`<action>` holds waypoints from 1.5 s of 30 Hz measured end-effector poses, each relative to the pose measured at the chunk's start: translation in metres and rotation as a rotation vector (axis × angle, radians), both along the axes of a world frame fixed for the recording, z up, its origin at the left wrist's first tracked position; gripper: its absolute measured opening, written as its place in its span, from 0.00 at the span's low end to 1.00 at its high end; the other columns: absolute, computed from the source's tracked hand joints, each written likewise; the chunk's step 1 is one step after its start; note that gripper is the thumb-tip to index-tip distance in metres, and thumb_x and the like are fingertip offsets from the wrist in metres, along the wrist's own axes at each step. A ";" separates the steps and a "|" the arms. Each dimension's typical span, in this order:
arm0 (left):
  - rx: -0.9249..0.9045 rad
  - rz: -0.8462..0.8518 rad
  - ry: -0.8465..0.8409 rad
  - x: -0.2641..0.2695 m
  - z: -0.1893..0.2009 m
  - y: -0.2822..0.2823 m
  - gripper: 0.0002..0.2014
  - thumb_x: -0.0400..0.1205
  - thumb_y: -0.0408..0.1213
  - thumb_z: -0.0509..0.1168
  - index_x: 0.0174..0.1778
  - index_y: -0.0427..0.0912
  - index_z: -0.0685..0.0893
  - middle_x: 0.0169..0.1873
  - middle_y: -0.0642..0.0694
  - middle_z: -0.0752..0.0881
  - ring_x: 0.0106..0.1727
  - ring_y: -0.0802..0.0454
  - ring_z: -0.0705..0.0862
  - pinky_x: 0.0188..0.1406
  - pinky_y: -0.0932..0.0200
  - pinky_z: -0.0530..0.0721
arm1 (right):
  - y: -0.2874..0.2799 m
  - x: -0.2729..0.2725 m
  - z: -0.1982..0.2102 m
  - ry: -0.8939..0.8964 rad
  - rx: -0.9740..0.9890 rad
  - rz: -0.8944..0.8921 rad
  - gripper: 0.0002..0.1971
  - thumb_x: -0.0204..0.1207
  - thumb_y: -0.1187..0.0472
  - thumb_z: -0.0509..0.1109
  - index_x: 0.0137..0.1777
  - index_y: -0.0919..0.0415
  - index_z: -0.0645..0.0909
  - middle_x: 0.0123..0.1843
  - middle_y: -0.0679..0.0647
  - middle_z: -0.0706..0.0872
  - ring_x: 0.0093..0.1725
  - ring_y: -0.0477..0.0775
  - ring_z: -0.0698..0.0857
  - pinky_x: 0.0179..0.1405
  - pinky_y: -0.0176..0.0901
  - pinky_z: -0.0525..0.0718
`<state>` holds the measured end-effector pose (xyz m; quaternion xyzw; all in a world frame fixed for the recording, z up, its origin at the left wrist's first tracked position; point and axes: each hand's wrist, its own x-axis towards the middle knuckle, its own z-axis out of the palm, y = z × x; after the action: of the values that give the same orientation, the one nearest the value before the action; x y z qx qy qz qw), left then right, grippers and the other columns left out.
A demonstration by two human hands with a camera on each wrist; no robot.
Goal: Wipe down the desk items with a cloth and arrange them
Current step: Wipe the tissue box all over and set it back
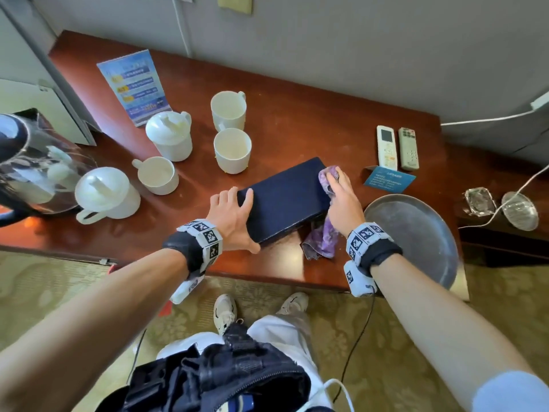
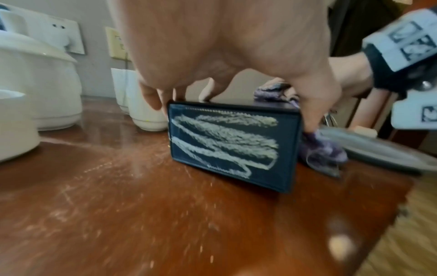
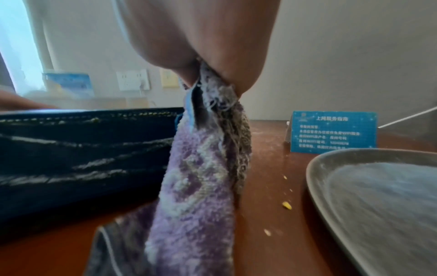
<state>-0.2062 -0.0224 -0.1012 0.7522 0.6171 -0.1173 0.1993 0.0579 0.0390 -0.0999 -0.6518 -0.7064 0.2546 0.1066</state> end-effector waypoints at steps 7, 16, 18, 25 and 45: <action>-0.386 0.198 -0.299 -0.034 0.018 0.030 0.68 0.49 0.74 0.63 0.89 0.55 0.51 0.86 0.49 0.56 0.83 0.39 0.62 0.82 0.40 0.62 | -0.005 -0.027 0.025 0.132 0.223 0.194 0.36 0.76 0.85 0.54 0.83 0.64 0.66 0.87 0.60 0.60 0.87 0.58 0.57 0.78 0.23 0.46; -0.341 0.463 -0.917 -0.052 0.036 0.034 0.47 0.56 0.53 0.74 0.77 0.59 0.75 0.80 0.56 0.69 0.80 0.55 0.66 0.81 0.53 0.62 | 0.017 -0.070 0.025 0.195 0.325 0.174 0.31 0.75 0.85 0.53 0.78 0.70 0.73 0.83 0.65 0.67 0.85 0.64 0.60 0.83 0.37 0.51; -0.333 0.543 -1.004 -0.056 0.034 0.031 0.35 0.60 0.48 0.75 0.68 0.61 0.82 0.73 0.56 0.79 0.77 0.54 0.74 0.82 0.51 0.65 | 0.021 -0.084 0.024 0.201 0.323 0.144 0.32 0.74 0.85 0.53 0.78 0.71 0.73 0.82 0.66 0.68 0.85 0.66 0.61 0.85 0.46 0.54; -0.374 0.618 -1.053 -0.059 0.044 0.030 0.25 0.69 0.44 0.70 0.64 0.56 0.86 0.57 0.54 0.90 0.69 0.52 0.82 0.80 0.48 0.70 | -0.019 -0.127 0.013 0.234 0.371 0.301 0.31 0.73 0.78 0.51 0.78 0.70 0.73 0.82 0.65 0.70 0.85 0.64 0.60 0.86 0.46 0.51; -0.337 0.709 -1.063 -0.045 0.049 0.046 0.18 0.90 0.34 0.57 0.76 0.42 0.77 0.65 0.52 0.80 0.65 0.57 0.75 0.38 0.79 0.73 | 0.055 -0.015 0.019 -0.049 0.294 0.125 0.30 0.78 0.78 0.57 0.79 0.61 0.73 0.85 0.57 0.65 0.84 0.60 0.64 0.81 0.59 0.68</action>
<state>-0.2515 0.0234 -0.0520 0.4173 0.6182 0.2478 0.6183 0.0427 0.0942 -0.0807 -0.5898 -0.7777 0.1389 0.1675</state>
